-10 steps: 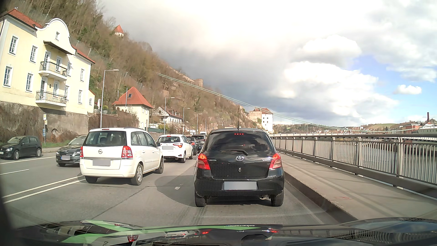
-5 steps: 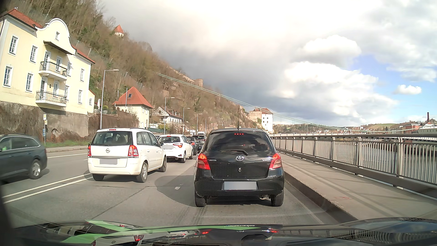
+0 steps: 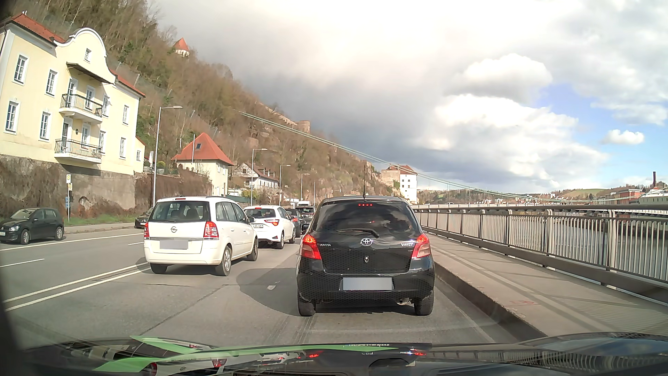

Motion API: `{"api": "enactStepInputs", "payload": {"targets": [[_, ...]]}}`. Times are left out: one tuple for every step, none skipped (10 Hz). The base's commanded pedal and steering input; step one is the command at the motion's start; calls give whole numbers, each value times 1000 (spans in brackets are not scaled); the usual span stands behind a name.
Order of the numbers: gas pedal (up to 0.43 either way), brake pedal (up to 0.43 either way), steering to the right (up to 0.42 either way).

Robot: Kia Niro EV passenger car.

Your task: Follow the waypoints while adhering to traffic rules and regulations

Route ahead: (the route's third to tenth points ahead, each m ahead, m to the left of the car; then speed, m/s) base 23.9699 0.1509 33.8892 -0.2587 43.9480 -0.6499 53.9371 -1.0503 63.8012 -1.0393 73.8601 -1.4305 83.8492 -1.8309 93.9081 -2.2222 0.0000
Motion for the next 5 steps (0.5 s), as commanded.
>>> {"api": "enactStepInputs", "payload": {"targets": [[0, 293, -1], [0, 293, -1], [0, 293, -1], [0, 293, -1], [0, 293, -1]]}}
